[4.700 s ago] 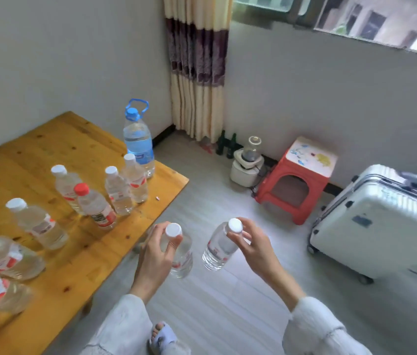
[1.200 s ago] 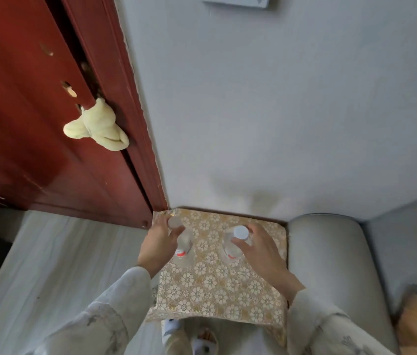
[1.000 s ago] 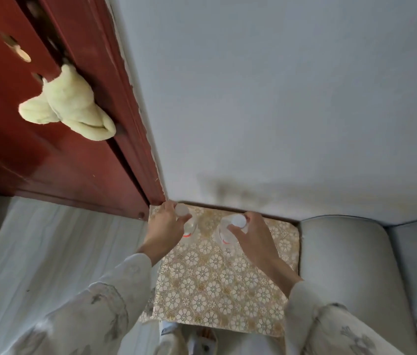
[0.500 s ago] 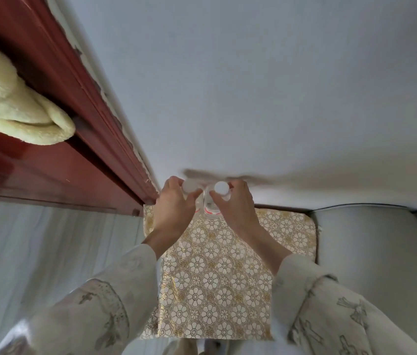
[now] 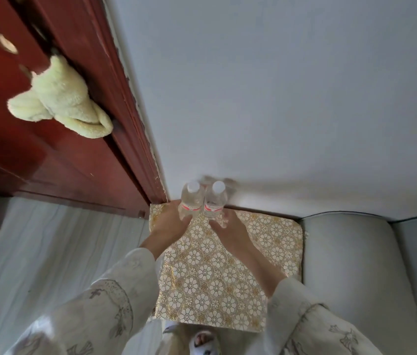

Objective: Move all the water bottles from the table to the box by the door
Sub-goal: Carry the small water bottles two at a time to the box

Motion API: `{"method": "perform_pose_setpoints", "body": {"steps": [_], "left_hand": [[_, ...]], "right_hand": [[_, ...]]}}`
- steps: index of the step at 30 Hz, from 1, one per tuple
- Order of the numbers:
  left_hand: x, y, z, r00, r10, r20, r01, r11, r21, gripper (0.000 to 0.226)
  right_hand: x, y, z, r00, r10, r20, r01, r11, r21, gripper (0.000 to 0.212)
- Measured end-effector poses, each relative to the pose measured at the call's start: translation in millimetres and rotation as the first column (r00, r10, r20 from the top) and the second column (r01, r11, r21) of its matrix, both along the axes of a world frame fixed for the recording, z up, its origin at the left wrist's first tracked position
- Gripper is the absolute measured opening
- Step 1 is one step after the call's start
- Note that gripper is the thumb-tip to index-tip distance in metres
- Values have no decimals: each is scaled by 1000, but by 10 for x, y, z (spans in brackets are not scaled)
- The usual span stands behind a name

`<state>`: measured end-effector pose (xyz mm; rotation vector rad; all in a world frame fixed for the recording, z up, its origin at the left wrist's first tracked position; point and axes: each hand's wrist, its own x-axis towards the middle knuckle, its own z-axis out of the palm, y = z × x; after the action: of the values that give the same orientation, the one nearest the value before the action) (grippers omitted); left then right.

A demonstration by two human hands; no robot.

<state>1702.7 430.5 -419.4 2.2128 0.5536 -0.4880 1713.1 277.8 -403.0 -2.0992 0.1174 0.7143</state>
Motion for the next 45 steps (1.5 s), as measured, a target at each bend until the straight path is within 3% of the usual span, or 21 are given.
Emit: {"method": "perform_pose_setpoints", "body": {"steps": [3, 6, 9, 11, 14, 17, 22, 26, 30, 35, 38, 41, 45], "left_hand": [[-548, 8, 191, 990, -32, -135, 26, 999, -46, 51], [-1137, -73, 482, 994, 17, -104, -26, 996, -86, 41], [-1796, -159, 836, 976, 216, -42, -220, 961, -168, 26], [-2334, -183, 1024, 913, 408, -22, -399, 877, -266, 14], [-3218, -157, 1238, 755, 655, -26, -625, 706, -333, 12], [-4028, -51, 1402, 576, 817, 17, -780, 556, -288, 20], [-5240, -91, 1687, 152, 982, 110, -921, 181, -345, 26], [-6293, -376, 1797, -114, 984, 137, -912, -49, -408, 23], [-7401, -750, 1846, -335, 933, 129, -859, -247, -448, 16], [-8651, -1204, 1918, -489, 858, 158, -820, -390, -419, 19], [-9476, -1632, 1950, -631, 757, 171, -744, -527, -411, 20], [-10088, -2031, 1969, -762, 630, 152, -625, -654, -426, 16], [-10838, -2467, 1992, -891, 432, 141, -448, -784, -429, 18]], "right_hand": [[-379, -104, 316, 995, 55, -81, -53, 998, 25, 52], [-771, -191, 656, 985, 146, -93, -138, 987, 84, 46], [-1159, -176, 992, 973, 219, -68, -208, 968, 139, 38], [-1451, -96, 1180, 953, 301, -44, -290, 942, 171, 31], [-1917, 116, 1386, 891, 452, -44, -433, 875, 218, 24], [-2402, 428, 1516, 821, 570, -22, -551, 802, 230, 26], [-3441, 970, 1671, 644, 765, 12, -739, 618, 267, 16], [-4445, 1232, 1796, 454, 889, 59, -855, 416, 308, 8], [-5582, 1328, 1919, 279, 957, 77, -906, 236, 351, 16], [-7085, 1345, 2043, 67, 991, 114, -933, 22, 360, 12], [-8214, 1242, 2079, -133, 982, 130, -917, -172, 360, 18], [-9055, 1068, 2113, -323, 938, 125, -864, -347, 366, 21], [-10097, 856, 2073, -510, 853, 106, -771, -509, 383, 16]]}}
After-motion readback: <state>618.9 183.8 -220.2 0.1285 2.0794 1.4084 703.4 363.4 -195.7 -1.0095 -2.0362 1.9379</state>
